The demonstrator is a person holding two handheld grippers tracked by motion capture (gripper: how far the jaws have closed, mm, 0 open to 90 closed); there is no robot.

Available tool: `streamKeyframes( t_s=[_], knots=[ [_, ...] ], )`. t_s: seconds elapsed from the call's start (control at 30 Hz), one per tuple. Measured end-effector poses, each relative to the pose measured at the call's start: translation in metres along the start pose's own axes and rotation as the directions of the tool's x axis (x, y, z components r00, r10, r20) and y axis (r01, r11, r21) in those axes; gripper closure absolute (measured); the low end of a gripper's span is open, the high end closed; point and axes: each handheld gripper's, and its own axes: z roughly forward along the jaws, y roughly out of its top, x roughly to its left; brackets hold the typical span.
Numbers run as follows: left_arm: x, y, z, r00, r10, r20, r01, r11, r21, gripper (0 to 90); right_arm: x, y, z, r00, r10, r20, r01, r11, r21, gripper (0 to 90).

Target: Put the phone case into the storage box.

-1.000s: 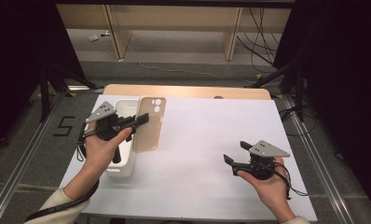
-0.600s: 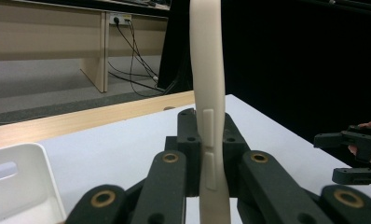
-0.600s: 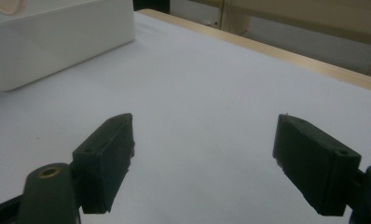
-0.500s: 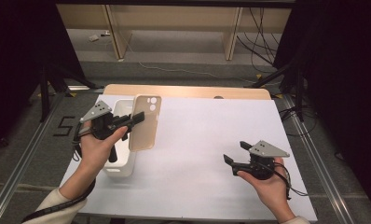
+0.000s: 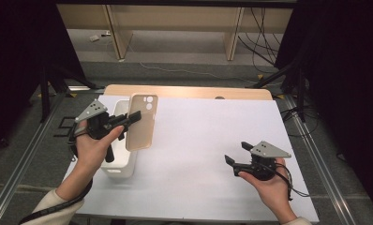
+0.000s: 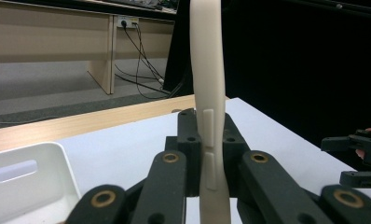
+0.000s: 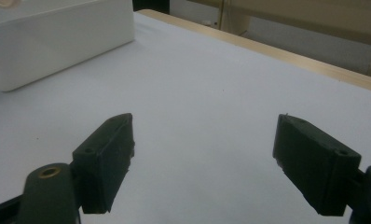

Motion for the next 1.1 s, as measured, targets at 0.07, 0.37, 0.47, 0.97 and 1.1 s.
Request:
streamKeyframes(
  t_s=[0.07, 0.37, 0.47, 0.97, 1.1],
  knots=[
    [0.002, 0.000, -0.001, 1.0000, -0.004, -0.001, 0.004, 1.0000, -0.004, 83.1, 0.000, 0.000, 0.001, 1.0000, 0.006, -0.005, -0.006, 1.000, 0.004, 21.5],
    [0.008, 0.003, -0.006, 0.9999, -0.006, -0.013, 0.006, 0.9999, -0.015, 83.1, 0.000, 0.000, 0.000, 1.0000, 0.007, -0.001, -0.007, 1.000, 0.002, 21.5],
    [0.010, 0.004, -0.008, 0.9998, -0.008, -0.019, 0.008, 0.9998, -0.018, 83.2, 0.000, 0.000, 0.000, 1.0000, 0.007, 0.000, -0.007, 1.000, 0.001, 21.5],
    [0.026, 0.006, -0.020, 0.9983, -0.018, -0.056, 0.016, 0.9994, -0.031, 83.1, -0.001, 0.000, -0.001, 1.0000, 0.009, 0.002, -0.009, 1.000, 0.023, 21.6],
    [0.030, 0.007, -0.022, 0.9977, -0.020, -0.065, 0.018, 0.9992, -0.036, 83.2, -0.001, 0.000, -0.002, 0.9999, 0.011, 0.003, -0.011, 1.000, 0.020, 21.6]
  ],
)
